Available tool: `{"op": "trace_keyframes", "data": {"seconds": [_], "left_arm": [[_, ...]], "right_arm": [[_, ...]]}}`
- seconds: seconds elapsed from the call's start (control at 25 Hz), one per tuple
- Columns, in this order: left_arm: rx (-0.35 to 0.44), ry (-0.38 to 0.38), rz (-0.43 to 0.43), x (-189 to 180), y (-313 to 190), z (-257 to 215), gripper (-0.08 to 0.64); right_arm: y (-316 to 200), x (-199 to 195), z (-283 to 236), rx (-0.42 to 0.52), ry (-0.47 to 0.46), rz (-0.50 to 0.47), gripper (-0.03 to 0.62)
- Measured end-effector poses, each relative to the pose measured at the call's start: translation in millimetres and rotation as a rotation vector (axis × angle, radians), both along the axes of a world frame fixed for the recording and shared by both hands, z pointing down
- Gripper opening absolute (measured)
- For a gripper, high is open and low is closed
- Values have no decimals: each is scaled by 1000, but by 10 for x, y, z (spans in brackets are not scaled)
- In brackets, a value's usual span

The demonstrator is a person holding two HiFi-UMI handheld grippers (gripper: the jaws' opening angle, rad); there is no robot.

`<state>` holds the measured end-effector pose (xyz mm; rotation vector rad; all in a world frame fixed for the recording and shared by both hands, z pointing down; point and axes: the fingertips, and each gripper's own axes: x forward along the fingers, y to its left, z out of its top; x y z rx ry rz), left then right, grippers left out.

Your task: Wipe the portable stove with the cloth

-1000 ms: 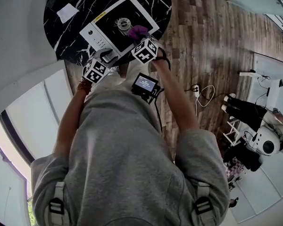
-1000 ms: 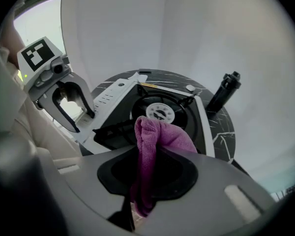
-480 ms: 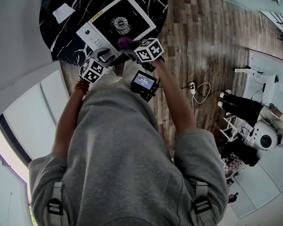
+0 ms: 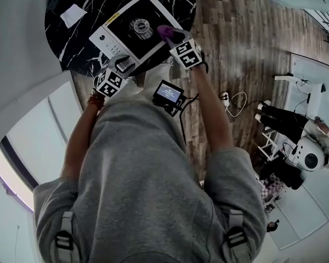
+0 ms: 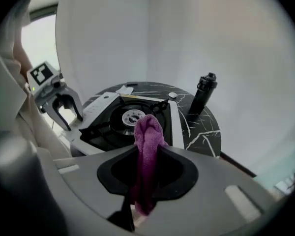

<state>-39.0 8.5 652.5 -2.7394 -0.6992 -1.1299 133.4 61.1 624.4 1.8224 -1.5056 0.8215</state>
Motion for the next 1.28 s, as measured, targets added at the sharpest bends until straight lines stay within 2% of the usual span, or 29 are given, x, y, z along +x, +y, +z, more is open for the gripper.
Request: {"op": "trace_keyframes", "data": {"seconds": [0.12, 0.32, 0.72, 0.88, 1.08, 1.16, 1.28], "left_arm": [[-2, 6, -10, 57, 2, -18, 159], [-10, 6, -19, 82, 20, 3, 172], [-29, 19, 10, 86, 104, 29, 173], [-11, 12, 17, 3, 15, 41, 176], [-38, 19, -18, -12, 120, -2, 176], [-46, 12, -62, -81, 30, 6, 176], [-58, 2, -150, -169, -82, 28, 176]], "right_arm": [[-63, -99, 130, -71, 42, -54, 86], [-105, -209, 200, -71, 10, 10, 84], [-232, -668, 213, -66, -105, -54, 83], [-463, -1033, 228, -19, -172, -108, 83], [-358, -1054, 211, -42, -217, -99, 83], [-381, -1069, 185, -63, -242, -174, 86], [-385, -1005, -1, -104, -230, -375, 89]]}}
